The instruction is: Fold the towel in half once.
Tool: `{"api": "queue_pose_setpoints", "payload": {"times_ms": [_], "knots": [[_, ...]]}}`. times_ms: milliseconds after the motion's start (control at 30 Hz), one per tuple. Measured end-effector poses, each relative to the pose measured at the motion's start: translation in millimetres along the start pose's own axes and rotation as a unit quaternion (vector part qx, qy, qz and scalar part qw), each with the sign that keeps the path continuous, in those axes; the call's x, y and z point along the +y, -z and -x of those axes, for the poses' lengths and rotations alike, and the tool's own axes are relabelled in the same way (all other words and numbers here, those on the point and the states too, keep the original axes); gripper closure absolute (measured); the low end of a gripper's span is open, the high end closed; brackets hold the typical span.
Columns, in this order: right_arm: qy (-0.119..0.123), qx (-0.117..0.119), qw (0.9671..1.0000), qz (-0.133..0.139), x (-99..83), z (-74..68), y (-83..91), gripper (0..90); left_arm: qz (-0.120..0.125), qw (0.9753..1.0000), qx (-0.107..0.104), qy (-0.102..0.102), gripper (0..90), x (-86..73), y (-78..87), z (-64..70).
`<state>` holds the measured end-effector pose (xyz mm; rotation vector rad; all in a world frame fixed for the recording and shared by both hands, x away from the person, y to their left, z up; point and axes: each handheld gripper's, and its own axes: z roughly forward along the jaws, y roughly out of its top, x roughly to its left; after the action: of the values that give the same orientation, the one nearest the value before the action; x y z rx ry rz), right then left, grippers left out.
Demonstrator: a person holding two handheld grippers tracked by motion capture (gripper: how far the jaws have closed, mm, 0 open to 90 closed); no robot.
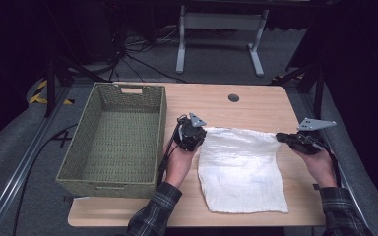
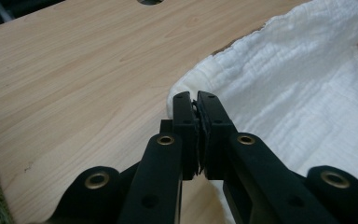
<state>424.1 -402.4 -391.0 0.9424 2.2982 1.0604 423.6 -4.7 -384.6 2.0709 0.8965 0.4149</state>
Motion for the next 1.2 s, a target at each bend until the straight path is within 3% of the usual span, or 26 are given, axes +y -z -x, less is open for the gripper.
{"api": "queue_pose_setpoints", "payload": {"times_ms": [167,400,667,733,1000,1200], "knots": [[0.01,0.009,0.9999,-0.003,-3.6,-14.3,9.1,86.5,0.002,0.9999,-0.004,-0.016,86.8,-9.6,15.7,16.6],[0.025,0.017,0.9995,-0.003,-14.2,-35.5,21.7,86.4,-0.001,0.9989,-0.011,-0.045,86.8,-20.5,25.2,36.4],[0.026,0.035,0.9989,-0.019,-34.5,-54.4,35.0,86.4,-0.04,0.9975,-0.008,-0.057,86.8,-46.1,30.9,49.1],[0.023,0.043,0.9985,-0.026,-39.8,-57.7,35.1,86.4,-0.05,0.9973,-0.017,-0.05,86.8,-54.1,28.2,51.5],[0.015,0.07,0.9951,-0.068,-62.5,-74.3,31.1,86.3,-0.094,0.9928,-0.043,-0.059,86.8,-73.9,15.0,62.0],[0.016,0.078,0.9913,-0.105,-72.9,-79.9,21.8,86.3,-0.142,0.9856,-0.053,-0.075,86.8,-81.7,0.8,65.0]]}}
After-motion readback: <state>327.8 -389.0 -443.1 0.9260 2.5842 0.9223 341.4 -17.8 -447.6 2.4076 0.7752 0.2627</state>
